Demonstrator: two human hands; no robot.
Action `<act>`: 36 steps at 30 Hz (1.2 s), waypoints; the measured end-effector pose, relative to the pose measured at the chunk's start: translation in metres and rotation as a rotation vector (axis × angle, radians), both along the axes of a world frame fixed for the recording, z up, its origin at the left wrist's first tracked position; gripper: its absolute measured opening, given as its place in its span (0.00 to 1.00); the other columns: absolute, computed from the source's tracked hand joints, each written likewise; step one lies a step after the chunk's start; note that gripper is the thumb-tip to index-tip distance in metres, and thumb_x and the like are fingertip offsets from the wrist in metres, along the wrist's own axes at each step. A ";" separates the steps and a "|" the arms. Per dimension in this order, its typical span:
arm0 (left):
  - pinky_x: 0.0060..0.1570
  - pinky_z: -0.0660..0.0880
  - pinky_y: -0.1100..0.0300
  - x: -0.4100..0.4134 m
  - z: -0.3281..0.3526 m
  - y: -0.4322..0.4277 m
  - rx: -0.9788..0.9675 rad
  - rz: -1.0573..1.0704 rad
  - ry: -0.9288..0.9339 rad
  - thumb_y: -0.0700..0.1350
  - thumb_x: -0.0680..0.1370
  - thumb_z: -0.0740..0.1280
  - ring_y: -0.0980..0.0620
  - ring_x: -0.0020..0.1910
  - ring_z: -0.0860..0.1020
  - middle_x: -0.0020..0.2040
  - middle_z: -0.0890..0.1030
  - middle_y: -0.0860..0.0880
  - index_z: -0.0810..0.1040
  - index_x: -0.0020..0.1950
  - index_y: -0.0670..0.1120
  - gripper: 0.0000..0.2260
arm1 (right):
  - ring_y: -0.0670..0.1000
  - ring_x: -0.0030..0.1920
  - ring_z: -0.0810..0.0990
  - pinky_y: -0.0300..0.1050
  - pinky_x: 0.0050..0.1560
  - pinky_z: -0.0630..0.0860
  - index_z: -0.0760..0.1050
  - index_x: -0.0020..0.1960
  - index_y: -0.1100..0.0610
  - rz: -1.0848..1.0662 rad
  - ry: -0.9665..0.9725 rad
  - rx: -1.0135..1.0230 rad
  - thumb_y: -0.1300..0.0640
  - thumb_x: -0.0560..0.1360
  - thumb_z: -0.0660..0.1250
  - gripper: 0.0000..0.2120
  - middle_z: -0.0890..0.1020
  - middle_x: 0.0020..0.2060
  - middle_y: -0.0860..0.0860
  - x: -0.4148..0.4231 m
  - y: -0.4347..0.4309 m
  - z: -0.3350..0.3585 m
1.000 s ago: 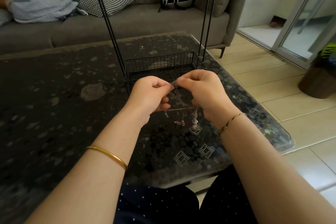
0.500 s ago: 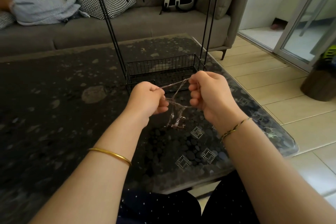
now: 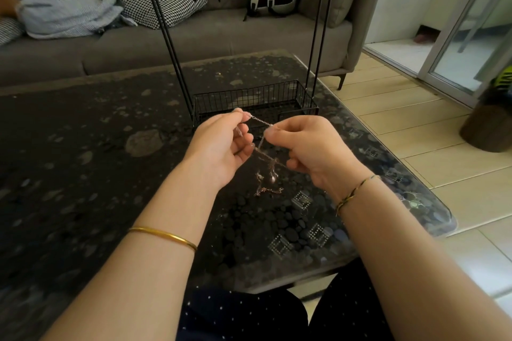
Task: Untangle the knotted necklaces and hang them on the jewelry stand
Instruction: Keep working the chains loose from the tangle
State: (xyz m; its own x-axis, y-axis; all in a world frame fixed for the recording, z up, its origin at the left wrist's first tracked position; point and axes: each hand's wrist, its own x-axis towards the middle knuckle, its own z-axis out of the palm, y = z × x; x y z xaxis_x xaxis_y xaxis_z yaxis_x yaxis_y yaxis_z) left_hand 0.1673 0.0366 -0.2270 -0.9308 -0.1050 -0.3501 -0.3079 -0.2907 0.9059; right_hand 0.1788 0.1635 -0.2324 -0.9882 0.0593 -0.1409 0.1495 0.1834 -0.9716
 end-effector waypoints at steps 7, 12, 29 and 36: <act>0.27 0.70 0.64 0.001 0.000 -0.001 0.019 -0.054 0.061 0.37 0.79 0.58 0.58 0.22 0.68 0.30 0.74 0.51 0.78 0.46 0.43 0.09 | 0.42 0.21 0.66 0.37 0.24 0.68 0.80 0.39 0.56 -0.015 -0.021 -0.118 0.60 0.74 0.68 0.05 0.70 0.23 0.45 0.000 0.003 0.002; 0.25 0.68 0.65 0.004 0.004 -0.001 -0.043 -0.095 0.115 0.32 0.77 0.55 0.58 0.23 0.67 0.32 0.79 0.50 0.77 0.45 0.44 0.13 | 0.42 0.19 0.62 0.38 0.24 0.64 0.81 0.42 0.59 -0.038 -0.060 -0.178 0.59 0.73 0.67 0.05 0.64 0.24 0.47 0.000 0.005 0.006; 0.38 0.71 0.60 0.008 -0.006 0.006 -0.742 -0.409 0.324 0.42 0.73 0.72 0.56 0.37 0.75 0.37 0.79 0.52 0.81 0.40 0.51 0.04 | 0.45 0.19 0.58 0.34 0.21 0.58 0.72 0.36 0.59 -0.056 -0.060 -0.302 0.59 0.79 0.56 0.14 0.63 0.22 0.48 -0.001 0.006 0.008; 0.35 0.74 0.62 0.007 -0.006 0.002 -0.558 -0.346 0.227 0.41 0.78 0.67 0.56 0.36 0.76 0.37 0.80 0.50 0.80 0.44 0.46 0.03 | 0.46 0.23 0.66 0.38 0.24 0.66 0.70 0.43 0.58 -0.143 -0.040 -0.248 0.65 0.77 0.58 0.06 0.74 0.30 0.53 -0.004 0.008 0.007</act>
